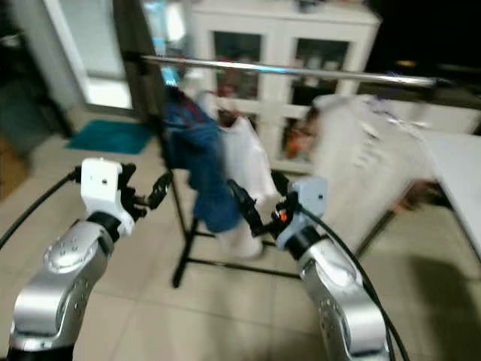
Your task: Hang hanger
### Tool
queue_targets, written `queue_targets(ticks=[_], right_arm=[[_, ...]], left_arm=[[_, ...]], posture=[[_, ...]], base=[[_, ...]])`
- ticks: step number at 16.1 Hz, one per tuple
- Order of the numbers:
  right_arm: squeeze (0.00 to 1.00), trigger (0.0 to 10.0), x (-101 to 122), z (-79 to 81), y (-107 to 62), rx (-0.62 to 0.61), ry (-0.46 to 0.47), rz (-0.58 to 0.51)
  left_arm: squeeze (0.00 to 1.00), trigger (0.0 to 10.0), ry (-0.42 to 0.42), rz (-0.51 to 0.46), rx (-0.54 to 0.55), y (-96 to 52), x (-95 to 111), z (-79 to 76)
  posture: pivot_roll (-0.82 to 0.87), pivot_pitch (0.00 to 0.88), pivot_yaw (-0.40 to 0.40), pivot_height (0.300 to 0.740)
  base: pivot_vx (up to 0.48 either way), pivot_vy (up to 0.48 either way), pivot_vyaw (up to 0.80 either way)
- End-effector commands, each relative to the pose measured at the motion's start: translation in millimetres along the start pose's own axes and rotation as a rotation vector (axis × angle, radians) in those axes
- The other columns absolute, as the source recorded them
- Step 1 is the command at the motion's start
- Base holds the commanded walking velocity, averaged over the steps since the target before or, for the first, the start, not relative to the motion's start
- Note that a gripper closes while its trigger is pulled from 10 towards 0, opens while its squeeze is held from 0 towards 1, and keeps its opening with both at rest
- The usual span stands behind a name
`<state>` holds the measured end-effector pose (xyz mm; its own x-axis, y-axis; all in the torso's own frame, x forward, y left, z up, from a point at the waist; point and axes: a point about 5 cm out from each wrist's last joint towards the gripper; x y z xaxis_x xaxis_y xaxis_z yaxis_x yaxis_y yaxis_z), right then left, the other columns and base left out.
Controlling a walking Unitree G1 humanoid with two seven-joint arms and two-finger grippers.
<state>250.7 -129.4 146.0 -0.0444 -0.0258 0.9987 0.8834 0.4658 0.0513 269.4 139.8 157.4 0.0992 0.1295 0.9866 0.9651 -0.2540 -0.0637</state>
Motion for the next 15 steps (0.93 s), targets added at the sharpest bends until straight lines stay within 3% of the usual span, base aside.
queue_targets(ticks=[1, 2, 4, 5, 6, 9, 15], right_arm=[[1.00, 10.0, 3.3, -10.1, -1.6, -0.062, -0.055, -0.009], [1.00, 10.0, -1.2, -15.3, 0.5, -0.099, -0.116, 0.044], [0.97, 10.0, -0.5, -10.7, 1.5, -0.059, -0.095, 0.049], [0.00, 10.0, -0.5, -9.7, 1.7, -0.054, -0.109, 0.052], [0.00, 10.0, -0.1, -8.1, 2.3, -0.042, -0.118, 0.049], [0.00, 10.0, 9.2, -24.3, 9.3, -0.151, 0.020, -0.008], [0.00, 10.0, 7.9, -22.7, 14.0, -0.145, 0.011, 0.021]], left_arm=[[0.00, 10.0, 0.003, -0.008, -0.029, 1.9, 1.5, -6.4], [0.00, 10.0, 0.015, -0.010, -0.028, 2.1, 2.2, -4.7], [0.00, 10.0, 0.023, -0.014, -0.022, 2.0, 3.1, -1.8], [0.00, 10.0, 0.024, -0.014, -0.023, 1.9, 3.3, -1.3], [0.00, 10.0, 0.026, -0.015, -0.022, 1.8, 3.6, -0.9], [0.00, 10.0, 0.040, -0.019, -0.029, 1.5, 3.4, -1.7], [0.00, 10.0, 0.030, -0.025, -0.049, 4.4, 5.8, -3.1]], posture=[[-0.09, 0.000, 0.022, 0.740], [-0.09, 0.000, 0.023, 0.740], [-0.08, 0.000, 0.018, 0.740], [-0.08, 0.000, 0.018, 0.740], [-0.08, 0.000, 0.018, 0.740], [-0.07, 0.000, 0.009, 0.740], [-0.07, 0.000, 0.017, 0.740]], base=[[0.270, 0.000, 0.00], [0.270, 0.000, 0.00], [0.268, 0.000, 0.00], [0.270, 0.000, 0.00], [0.270, 0.000, 0.00], [0.270, 0.000, 0.00], [0.271, 0.000, 0.00]])
Point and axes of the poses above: a point about 5 cm out from each wrist's last joint towards the gripper, its own y axis pointing out of the wrist towards the gripper, its own x axis along the axis of the wrist's last joint, z = x × y, and after that the axes turned 9 degrees about -y, right-handed
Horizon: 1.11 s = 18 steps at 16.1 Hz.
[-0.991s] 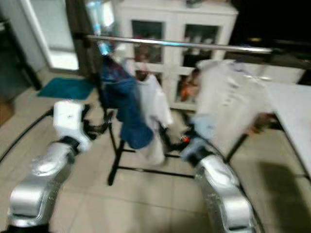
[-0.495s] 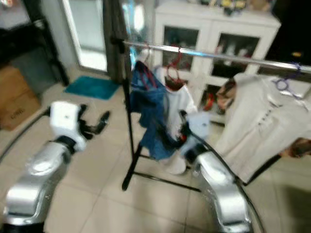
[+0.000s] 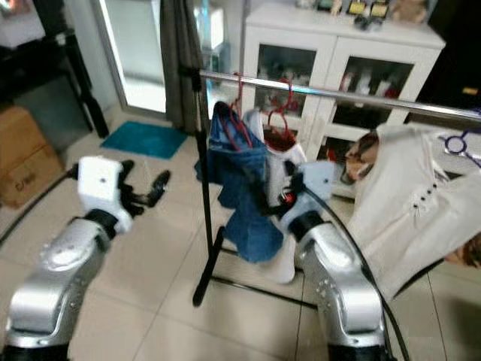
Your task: Hang hanger
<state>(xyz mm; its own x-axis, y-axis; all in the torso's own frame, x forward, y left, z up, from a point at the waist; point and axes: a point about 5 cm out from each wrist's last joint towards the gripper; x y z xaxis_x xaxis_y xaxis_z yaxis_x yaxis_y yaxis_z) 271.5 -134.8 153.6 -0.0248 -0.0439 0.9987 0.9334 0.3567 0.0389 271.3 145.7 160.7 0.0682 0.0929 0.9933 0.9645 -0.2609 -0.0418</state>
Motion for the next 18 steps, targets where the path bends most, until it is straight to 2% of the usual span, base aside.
queue_targets(ticks=[1, 7, 10, 14, 15, 16, 18], right_arm=[[0.00, 10.0, 1.5, -9.1, -0.9, -0.038, 0.000, 0.006], [0.00, 10.0, 4.4, -10.4, 0.3, -0.059, -0.019, -0.022], [0.00, 10.0, -1.5, -17.5, -0.7, -0.131, 0.002, 0.010], [0.00, 10.0, -2.2, -21.3, -1.5, -0.182, -0.084, 0.023], [0.70, 10.0, 0.9, -22.1, -1.1, -0.199, -0.122, 0.010], [1.00, 10.0, 5.7, -23.1, -1.4, -0.187, -0.135, -0.023], [1.00, 10.0, 12.8, -29.4, -3.8, -0.222, -0.153, -0.092]], left_arm=[[0.00, 10.0, 0.000, -0.002, -0.049, 4.8, 1.6, -8.9], [0.00, 10.0, 0.012, 0.000, -0.061, 5.4, 1.7, -8.4], [0.00, 10.0, 0.012, -0.001, -0.065, 6.3, 2.4, -8.5], [0.00, 10.0, 0.014, -0.004, -0.058, 8.1, 0.3, -2.9], [0.00, 10.0, 0.001, -0.013, -0.057, 9.0, 3.2, -1.5], [0.00, 10.0, -0.006, -0.012, -0.055, 10.7, 2.7, -1.8], [0.00, 10.0, -0.009, 0.004, -0.092, 14.7, -2.4, -11.4]], posture=[[-0.07, 0.000, 0.018, 0.740], [-0.06, 0.000, 0.021, 0.740], [-0.06, 0.000, 0.019, 0.740], [-0.08, 0.000, 0.007, 0.740], [-0.10, 0.000, 0.017, 0.740], [-0.12, 0.000, 0.041, 0.740], [-0.12, 0.000, 0.055, 0.740]], base=[[0.277, 0.000, 0.00], [0.274, 0.000, 0.00], [0.298, 0.000, 0.00], [0.304, 0.000, 0.00], [0.304, 0.000, 0.00], [0.304, 0.000, 0.00], [0.302, 0.000, 0.00]])
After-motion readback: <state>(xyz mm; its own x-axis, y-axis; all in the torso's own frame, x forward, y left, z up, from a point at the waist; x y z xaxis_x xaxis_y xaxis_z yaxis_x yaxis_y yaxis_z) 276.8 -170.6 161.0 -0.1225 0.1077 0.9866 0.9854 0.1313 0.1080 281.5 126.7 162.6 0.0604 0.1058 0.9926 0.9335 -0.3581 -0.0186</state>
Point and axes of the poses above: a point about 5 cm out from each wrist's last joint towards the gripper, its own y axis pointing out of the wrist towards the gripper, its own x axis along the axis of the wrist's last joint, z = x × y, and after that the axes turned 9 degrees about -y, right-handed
